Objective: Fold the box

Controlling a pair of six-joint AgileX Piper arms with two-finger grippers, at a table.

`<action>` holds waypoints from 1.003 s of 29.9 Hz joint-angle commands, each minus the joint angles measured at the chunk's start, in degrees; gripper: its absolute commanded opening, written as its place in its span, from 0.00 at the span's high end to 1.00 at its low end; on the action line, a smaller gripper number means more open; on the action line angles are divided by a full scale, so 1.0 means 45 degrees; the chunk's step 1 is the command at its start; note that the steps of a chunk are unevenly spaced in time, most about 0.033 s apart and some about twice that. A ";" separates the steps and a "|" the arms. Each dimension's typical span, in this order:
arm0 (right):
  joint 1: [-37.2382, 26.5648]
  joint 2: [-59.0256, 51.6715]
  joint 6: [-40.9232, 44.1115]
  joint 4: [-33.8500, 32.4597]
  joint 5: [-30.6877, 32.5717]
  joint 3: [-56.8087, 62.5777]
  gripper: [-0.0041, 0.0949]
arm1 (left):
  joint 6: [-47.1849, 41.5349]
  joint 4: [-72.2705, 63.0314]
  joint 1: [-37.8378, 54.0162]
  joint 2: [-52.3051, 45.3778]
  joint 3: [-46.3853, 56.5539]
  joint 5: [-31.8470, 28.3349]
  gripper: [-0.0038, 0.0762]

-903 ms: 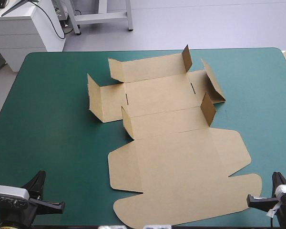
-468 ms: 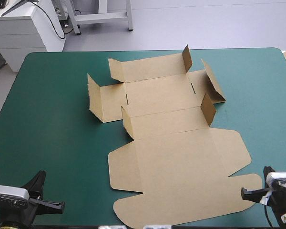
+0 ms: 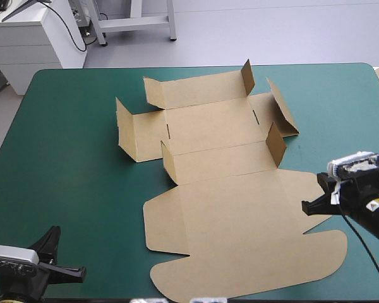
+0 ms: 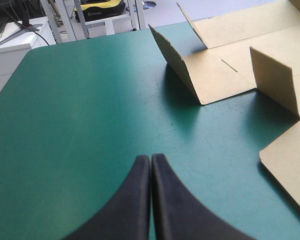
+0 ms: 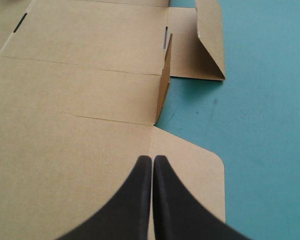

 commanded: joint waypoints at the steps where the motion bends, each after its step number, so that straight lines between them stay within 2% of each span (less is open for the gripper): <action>1: -0.0046 0.1497 -0.2028 0.1174 0.0240 -0.1435 0.94 | -0.0031 -0.0302 0.0002 0.0213 -0.0265 -0.0922 0.96; 5: -0.0046 0.3105 -0.2175 0.2076 0.0325 -0.2392 0.92 | -0.0031 -0.0302 0.0002 0.0213 -0.0265 -0.0922 0.96; 10: -0.0046 0.5170 -0.2175 0.2128 0.0477 -0.3770 0.92 | -0.0031 -0.0302 0.0002 0.0213 -0.0265 -0.0922 0.96; 15: 0.0072 0.7223 -0.2233 0.2154 0.1519 -0.5432 0.92 | -0.0031 -0.0302 0.0002 0.0213 -0.0265 -0.0943 0.96; 19: 0.0823 0.8676 -0.2233 0.2099 0.2322 -0.6848 0.92 | -0.0031 -0.0302 0.0002 0.0213 -0.0265 -0.0943 0.96; 22: 0.1699 0.9512 -0.2004 0.1399 0.2396 -0.7709 0.92 | -0.0031 -0.0302 0.0002 0.0213 -0.0265 -0.0943 0.96; 26: 0.2691 1.0490 -0.0189 -0.0939 0.2368 -0.8670 0.92 | -0.0031 -0.0302 0.0002 0.0213 -0.0265 -0.0943 0.96; 30: 0.3137 1.1135 0.1287 -0.2667 0.2421 -0.9206 0.92 | -0.0031 -0.0302 0.0002 0.0213 -0.0265 -0.0943 0.96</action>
